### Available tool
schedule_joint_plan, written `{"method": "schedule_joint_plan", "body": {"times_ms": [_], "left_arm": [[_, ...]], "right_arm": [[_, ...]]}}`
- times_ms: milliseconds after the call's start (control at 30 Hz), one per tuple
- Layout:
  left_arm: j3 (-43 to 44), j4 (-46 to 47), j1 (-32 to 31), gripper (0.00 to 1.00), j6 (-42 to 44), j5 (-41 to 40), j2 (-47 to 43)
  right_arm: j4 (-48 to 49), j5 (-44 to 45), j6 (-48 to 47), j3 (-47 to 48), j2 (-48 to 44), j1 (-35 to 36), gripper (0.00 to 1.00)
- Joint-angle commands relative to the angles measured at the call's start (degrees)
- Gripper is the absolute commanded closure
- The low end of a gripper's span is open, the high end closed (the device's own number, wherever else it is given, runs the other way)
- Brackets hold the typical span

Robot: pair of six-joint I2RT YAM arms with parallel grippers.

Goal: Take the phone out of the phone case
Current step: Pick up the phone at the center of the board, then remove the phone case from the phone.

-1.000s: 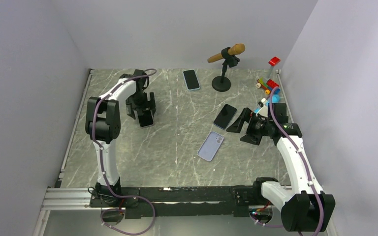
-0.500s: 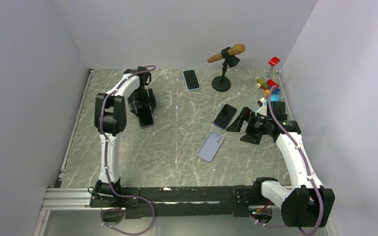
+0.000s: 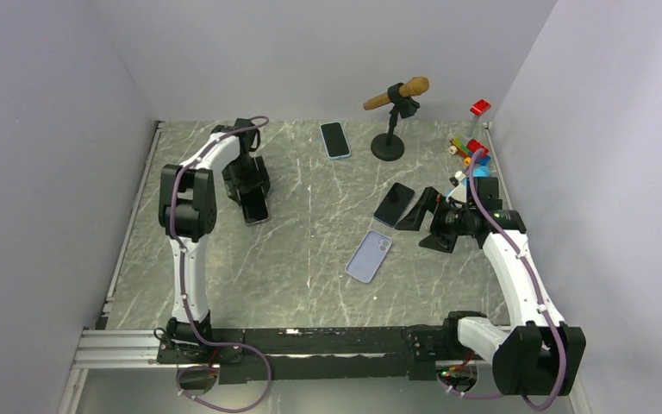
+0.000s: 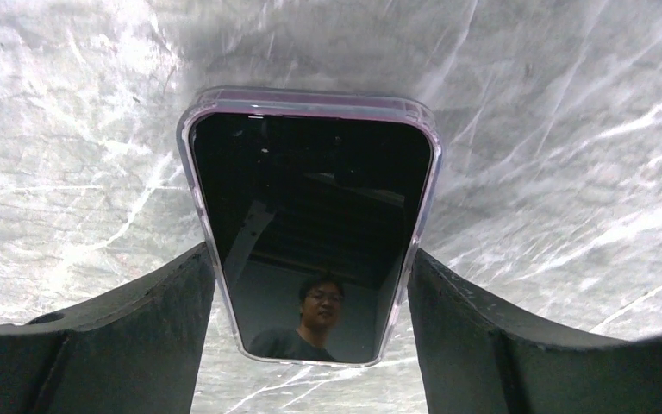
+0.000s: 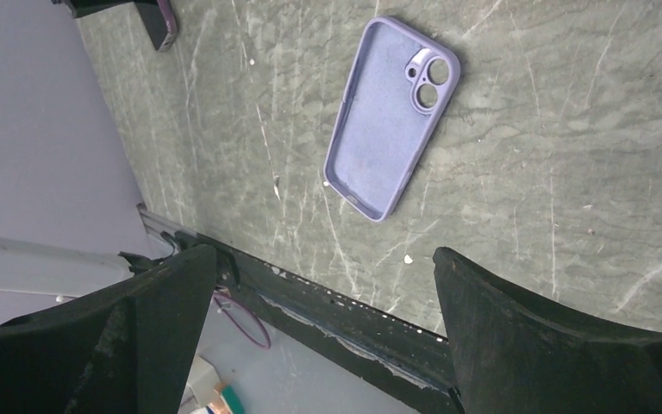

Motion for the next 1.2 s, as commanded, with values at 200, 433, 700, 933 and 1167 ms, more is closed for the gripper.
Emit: {"method": "schedule_joint_plan", "body": {"times_ms": [200,433,700,933,1167], "left_arm": [[-14.3,7.6,-0.3,0.91,4.4,5.4,-17.4],[-21.4,8.3,-6.2,1.0,6.1,4.6,-29.2],[-30.0,11.7,-20.0,1.0,-2.9,10.8,-42.3],[-33.0,19.2,-26.3,1.0,-3.1,14.6,-50.8],[-36.6,23.4,-30.9,1.0,-1.2,15.4,-56.6]], "right_arm": [[-5.6,7.9,-2.3,6.1,6.2,4.8,0.0],[-0.8,1.5,0.8,1.1,8.3,4.9,0.0],[4.8,-1.0,2.7,0.5,3.7,7.1,0.0],[14.5,-1.4,13.9,1.1,6.8,17.4,0.06],[24.1,-2.7,20.2,5.4,5.7,18.4,0.19]]}}
